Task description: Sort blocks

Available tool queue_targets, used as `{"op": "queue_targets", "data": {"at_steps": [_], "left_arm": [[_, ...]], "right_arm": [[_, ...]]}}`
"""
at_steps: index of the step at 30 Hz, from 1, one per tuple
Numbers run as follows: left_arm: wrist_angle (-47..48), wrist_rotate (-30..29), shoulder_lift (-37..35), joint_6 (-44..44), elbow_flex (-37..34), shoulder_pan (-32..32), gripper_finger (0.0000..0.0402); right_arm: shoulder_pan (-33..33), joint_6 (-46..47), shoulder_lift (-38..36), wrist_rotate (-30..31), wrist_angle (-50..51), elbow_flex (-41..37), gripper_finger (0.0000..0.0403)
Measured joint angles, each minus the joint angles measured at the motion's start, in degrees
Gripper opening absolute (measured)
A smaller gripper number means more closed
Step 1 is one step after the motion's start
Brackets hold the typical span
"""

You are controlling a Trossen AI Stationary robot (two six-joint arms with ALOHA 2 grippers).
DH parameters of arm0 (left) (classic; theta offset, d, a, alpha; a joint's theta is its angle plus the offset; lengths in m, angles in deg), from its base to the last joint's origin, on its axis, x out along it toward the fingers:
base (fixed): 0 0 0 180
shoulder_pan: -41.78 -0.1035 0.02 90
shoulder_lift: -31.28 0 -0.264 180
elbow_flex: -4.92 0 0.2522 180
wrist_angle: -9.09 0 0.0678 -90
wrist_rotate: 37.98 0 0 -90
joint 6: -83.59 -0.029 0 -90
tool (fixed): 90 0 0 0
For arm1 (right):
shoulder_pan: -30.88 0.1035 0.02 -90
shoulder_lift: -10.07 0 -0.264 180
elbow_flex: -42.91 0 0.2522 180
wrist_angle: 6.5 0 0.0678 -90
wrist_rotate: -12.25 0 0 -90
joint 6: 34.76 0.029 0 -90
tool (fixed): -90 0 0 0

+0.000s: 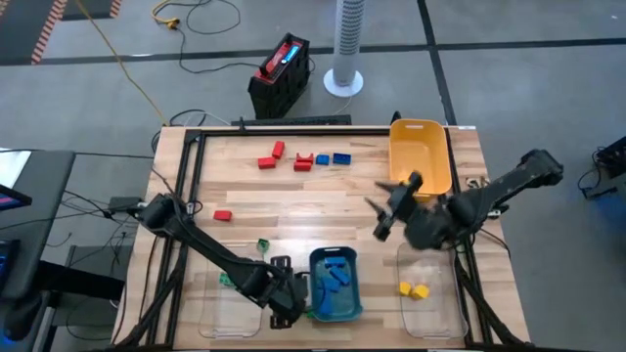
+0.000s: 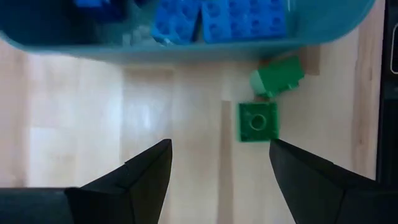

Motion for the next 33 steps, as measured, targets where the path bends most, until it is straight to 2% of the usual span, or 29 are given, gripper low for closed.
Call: {"op": "queue_targets", "data": {"at_steps": [4, 10, 18, 28, 33], "left_arm": [[-3.2, -0.1, 1.5, 1.5, 0.0, 0.2, 0.0272], [-6.5, 0.2, 4.5, 2.8, 0.1, 1.1, 0.0273], [-9.6, 0.8, 6.1, 4.2, 0.0, 3.1, 0.0273], [-7.5, -4.4, 8.9, 2.4, 0.0, 3.3, 0.0273], [-7.5, -2.7, 10.7, 1.4, 0.1, 3.3, 0.0273]], "right_arm": [[-1.2, -0.7, -2.9, 2.5, -3.5, -1.1, 0.023], [-0.5, -3.7, -2.0, 6.7, -10.0, -4.9, 0.023], [1.1, -3.8, -2.0, 7.1, -12.1, -4.9, 0.023], [4.1, -3.9, -1.2, 7.0, -13.9, -4.9, 0.023], [4.1, -3.9, -1.1, 7.0, -14.2, -4.9, 0.023]]}}
